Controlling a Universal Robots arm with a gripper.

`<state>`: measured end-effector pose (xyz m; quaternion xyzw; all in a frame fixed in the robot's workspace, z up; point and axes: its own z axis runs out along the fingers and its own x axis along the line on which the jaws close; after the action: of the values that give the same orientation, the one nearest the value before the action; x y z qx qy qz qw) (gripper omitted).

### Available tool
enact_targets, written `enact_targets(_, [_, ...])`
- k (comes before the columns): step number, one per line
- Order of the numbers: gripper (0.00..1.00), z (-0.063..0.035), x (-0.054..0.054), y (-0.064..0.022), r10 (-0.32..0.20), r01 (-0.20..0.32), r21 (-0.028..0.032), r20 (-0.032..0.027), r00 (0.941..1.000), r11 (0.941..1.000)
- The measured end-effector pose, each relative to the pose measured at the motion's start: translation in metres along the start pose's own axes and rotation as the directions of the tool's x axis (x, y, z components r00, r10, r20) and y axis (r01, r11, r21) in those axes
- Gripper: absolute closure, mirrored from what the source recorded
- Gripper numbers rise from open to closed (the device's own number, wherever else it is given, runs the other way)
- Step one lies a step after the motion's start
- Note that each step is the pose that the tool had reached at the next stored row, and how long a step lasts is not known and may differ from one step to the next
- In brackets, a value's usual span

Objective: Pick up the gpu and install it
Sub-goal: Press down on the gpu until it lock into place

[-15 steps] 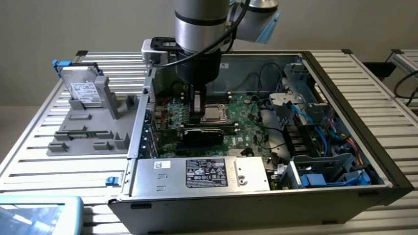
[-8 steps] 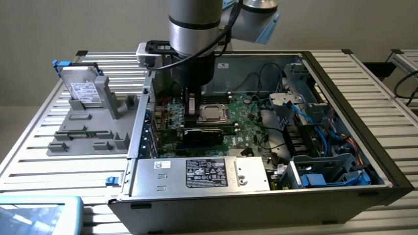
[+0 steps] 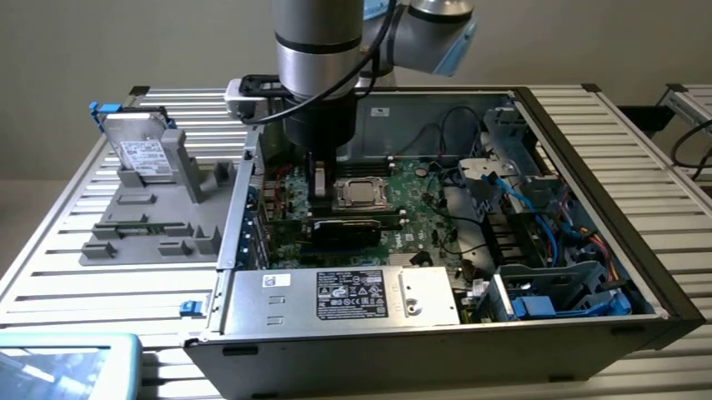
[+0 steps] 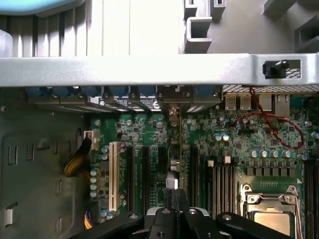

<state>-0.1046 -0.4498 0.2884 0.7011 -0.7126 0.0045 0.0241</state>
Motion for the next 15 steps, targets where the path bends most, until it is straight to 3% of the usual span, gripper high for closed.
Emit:
enact_targets(2, [0.88, 0.0033, -0.002, 0.0039, 0.001, -0.001, 0.0013, 0.0001, 1.0000, 1.0000])
enact_targets(6, [0.88, 0.0084, -0.003, 0.0041, 0.006, -0.006, 0.0050, 0.0004, 1.0000, 1.0000])
enact_targets(15, [0.88, 0.0136, -0.006, 0.0088, 0.017, -0.017, 0.0193, 0.0012, 0.9999, 0.9997])
